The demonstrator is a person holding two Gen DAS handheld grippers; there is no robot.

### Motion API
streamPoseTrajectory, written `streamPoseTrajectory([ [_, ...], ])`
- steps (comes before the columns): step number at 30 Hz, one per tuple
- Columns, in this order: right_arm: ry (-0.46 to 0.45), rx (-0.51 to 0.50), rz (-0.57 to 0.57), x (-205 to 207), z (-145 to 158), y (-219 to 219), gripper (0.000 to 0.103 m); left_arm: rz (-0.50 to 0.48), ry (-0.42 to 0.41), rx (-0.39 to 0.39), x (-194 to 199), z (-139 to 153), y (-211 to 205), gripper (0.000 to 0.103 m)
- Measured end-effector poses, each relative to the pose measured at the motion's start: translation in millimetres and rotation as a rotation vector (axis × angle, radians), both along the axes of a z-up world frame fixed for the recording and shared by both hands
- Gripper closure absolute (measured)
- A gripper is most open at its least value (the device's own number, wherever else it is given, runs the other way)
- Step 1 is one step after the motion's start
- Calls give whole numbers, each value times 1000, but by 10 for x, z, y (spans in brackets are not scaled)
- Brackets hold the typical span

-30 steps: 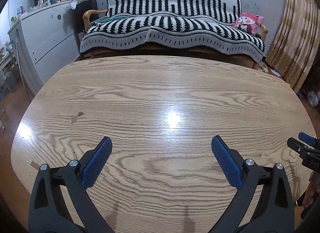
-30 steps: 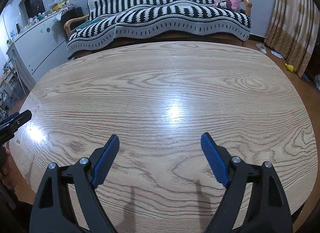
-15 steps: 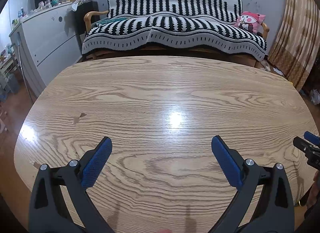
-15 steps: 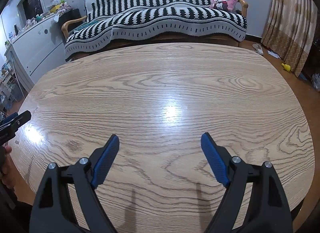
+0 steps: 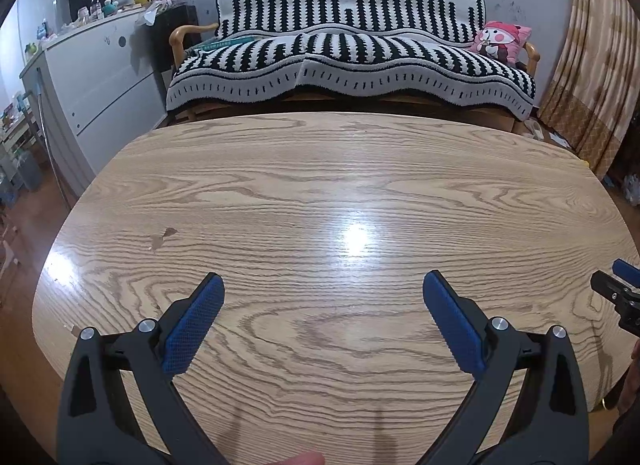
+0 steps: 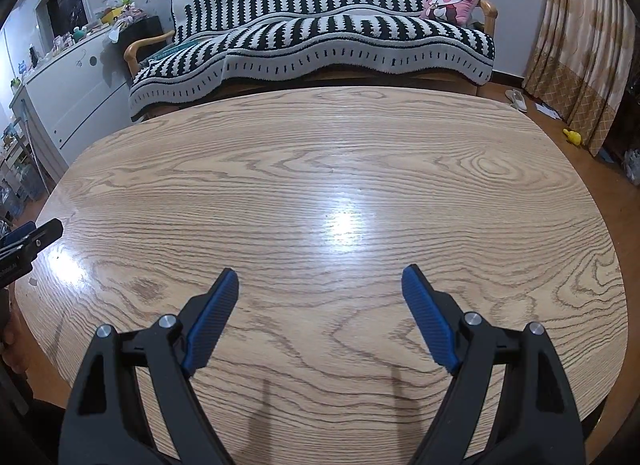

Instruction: Collect trash

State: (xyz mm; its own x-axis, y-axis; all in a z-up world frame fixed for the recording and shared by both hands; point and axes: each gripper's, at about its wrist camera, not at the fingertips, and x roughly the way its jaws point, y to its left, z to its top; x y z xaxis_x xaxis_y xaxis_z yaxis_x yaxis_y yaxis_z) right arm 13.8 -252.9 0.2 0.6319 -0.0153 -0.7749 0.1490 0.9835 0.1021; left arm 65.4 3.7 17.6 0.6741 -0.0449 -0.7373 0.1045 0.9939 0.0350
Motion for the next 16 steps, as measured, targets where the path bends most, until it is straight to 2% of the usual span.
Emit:
streamPoseTrajectory([
  [4,2,-1,0,-2,5,-5,22,-6,-3,-21,-25,19,4,7],
  [11,1,0,-3,9,10,9,21,1,-4,20,-36,10,-27,7],
  [16,3,-1,-4,10,8,-1,21,15,10,11,-32,-4,8,7],
])
